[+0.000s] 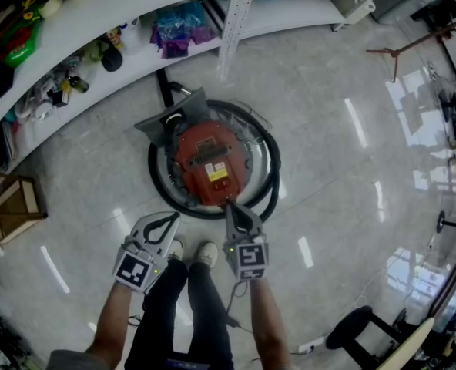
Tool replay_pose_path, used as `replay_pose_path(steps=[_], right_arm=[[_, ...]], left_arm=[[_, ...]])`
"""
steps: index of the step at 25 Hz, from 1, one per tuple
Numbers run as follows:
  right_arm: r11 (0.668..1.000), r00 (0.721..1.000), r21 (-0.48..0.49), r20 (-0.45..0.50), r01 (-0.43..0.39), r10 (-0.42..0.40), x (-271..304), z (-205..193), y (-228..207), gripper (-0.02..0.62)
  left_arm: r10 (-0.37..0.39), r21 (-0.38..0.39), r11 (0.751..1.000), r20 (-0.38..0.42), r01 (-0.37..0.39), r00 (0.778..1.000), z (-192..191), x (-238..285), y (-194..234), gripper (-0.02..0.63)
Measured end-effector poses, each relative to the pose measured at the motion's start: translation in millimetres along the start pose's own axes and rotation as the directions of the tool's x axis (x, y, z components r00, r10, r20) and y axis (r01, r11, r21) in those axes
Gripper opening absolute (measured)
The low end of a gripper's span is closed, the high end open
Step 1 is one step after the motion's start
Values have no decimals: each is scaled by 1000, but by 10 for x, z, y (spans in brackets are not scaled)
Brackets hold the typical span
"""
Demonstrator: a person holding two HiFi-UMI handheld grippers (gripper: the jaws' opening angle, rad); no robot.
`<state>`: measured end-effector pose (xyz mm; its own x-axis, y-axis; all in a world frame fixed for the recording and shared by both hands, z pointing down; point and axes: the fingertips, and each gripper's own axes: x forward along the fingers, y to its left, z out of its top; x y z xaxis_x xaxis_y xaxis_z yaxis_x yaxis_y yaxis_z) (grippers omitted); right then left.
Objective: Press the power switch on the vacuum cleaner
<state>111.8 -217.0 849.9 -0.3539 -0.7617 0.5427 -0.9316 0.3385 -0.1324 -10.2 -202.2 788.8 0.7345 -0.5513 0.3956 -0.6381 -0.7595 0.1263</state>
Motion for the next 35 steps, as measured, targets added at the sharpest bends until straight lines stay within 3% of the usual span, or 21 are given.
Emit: replay_pose_path(steps=[18, 35], right_arm=[[999, 993, -43, -115, 23, -28, 604, -476, -231, 12], [999, 986, -20, -159, 43, -46, 871, -712, -370, 12]], left_arm=[[11, -35, 999, -12, -11, 1000, -161, -30, 101, 6], [29, -56, 998, -6, -29, 1000, -203, -19, 190, 6]])
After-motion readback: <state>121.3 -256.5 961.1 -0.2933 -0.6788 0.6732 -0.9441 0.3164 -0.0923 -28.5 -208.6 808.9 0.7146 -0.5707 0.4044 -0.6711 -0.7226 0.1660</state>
